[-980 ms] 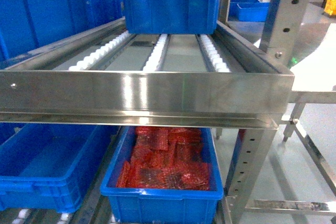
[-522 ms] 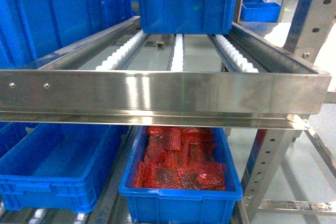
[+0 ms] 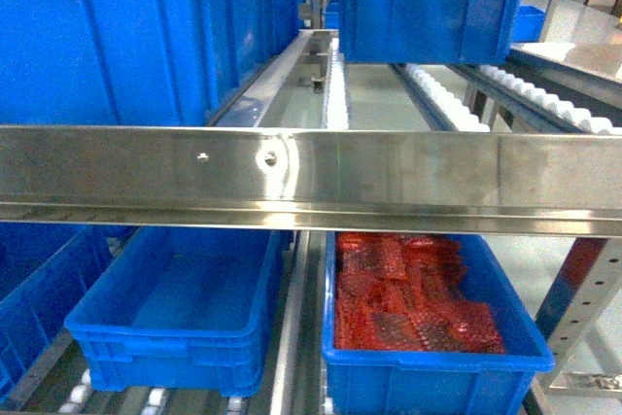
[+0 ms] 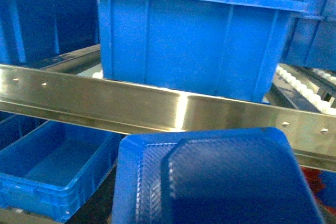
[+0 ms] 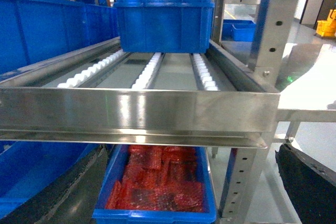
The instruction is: Pick blue part to blue bin on bottom shelf
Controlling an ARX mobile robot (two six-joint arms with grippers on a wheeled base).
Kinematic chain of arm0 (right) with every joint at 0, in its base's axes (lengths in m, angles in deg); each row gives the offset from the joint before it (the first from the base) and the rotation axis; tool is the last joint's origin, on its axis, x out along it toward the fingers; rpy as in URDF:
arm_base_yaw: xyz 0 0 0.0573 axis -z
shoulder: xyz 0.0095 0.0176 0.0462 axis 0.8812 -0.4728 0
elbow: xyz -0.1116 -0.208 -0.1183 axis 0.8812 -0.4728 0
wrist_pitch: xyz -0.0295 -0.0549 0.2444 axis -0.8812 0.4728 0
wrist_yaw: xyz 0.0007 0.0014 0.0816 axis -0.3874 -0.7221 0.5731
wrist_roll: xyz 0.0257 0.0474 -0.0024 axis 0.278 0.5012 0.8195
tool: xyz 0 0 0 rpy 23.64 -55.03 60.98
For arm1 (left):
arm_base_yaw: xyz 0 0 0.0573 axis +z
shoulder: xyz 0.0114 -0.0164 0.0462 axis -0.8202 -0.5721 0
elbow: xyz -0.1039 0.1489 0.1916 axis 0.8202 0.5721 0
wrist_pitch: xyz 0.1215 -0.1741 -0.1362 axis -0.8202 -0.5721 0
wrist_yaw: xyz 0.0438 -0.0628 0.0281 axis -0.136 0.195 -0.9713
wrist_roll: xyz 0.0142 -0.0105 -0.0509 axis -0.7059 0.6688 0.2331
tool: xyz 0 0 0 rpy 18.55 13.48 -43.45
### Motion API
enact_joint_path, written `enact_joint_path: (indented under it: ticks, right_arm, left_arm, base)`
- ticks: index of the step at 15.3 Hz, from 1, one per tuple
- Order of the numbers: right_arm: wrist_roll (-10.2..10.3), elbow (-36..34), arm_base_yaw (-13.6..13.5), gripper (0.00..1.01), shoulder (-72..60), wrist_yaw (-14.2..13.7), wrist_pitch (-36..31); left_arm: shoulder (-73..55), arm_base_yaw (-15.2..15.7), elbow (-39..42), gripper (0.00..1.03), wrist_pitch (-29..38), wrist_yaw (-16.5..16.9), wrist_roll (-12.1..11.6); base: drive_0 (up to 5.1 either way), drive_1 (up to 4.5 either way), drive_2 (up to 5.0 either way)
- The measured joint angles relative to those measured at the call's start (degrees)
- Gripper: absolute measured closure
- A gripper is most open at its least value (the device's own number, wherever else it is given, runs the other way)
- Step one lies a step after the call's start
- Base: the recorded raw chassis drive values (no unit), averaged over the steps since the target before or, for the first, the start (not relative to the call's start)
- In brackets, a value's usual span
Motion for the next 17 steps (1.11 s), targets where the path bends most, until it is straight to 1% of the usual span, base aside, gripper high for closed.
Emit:
enact_joint_path:
  ticks: [1,17]
  right_arm:
    - [0.0,0.0,0.0,0.03,0.0,0.3,0.2]
    - [0.0,0.0,0.0,0.03,0.0,0.1,0.1]
  left_arm:
    - [0.1,0.0,0.0,0.60,0.0,-0.3,0.0]
    - [0.1,0.0,0.0,0.60,-0.1,-0.2,0.0]
  base:
    - [0.0,0.00,0.0]
    - [0.0,0.00,0.0]
